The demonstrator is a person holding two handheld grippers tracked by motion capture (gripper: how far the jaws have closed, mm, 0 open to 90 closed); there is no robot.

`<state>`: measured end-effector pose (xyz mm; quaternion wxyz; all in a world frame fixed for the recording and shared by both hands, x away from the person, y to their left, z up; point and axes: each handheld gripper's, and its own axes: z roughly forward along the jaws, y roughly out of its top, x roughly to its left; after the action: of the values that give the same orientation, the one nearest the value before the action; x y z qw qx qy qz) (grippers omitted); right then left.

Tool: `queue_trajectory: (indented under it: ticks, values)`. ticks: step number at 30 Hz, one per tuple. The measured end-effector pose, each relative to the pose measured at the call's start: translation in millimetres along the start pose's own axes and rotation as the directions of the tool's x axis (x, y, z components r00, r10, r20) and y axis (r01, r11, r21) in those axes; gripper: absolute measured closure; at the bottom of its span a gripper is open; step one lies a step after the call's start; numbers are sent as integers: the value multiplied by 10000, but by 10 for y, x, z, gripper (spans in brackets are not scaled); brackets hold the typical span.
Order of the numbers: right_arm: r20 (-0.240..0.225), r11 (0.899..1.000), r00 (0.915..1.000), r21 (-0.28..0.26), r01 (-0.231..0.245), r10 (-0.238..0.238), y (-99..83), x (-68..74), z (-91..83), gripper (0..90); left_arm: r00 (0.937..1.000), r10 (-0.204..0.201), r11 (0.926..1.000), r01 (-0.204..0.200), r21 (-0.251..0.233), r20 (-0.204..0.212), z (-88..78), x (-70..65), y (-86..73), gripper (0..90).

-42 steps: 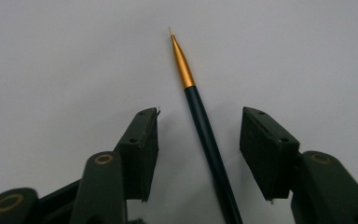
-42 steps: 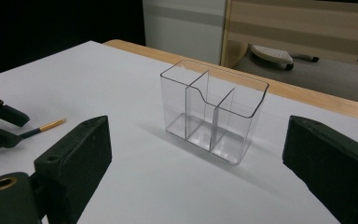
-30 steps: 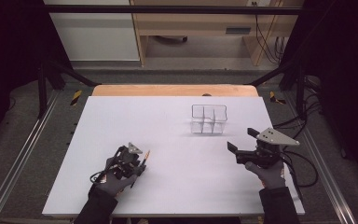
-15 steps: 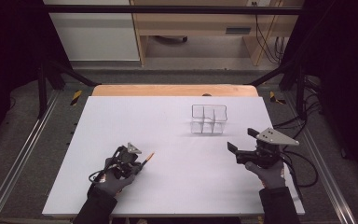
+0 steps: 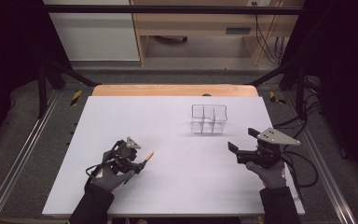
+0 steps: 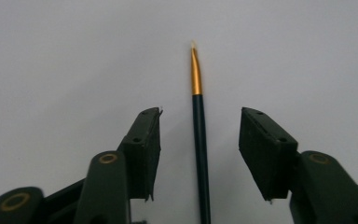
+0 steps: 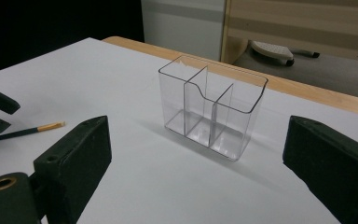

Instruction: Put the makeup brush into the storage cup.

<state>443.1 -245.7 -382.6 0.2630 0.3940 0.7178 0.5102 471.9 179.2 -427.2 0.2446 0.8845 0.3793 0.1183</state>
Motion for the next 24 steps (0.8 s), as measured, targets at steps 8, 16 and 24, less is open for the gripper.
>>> queue_trajectory:
  ticks: [8,16,24]
  values:
    - [-64,10000,10000,0,7,-7,5,1,-6,82,9972,742,9926,-749,951,111,3,-18,221,355]
    - [-102,10000,9999,-10,-24,24,5,2,-2,83,9959,823,9808,-874,1745,365,135,20,251,425]
    - [-183,10000,9998,94,-5,7,0,13,18,83,9968,631,9685,-728,2380,483,280,92,238,489]
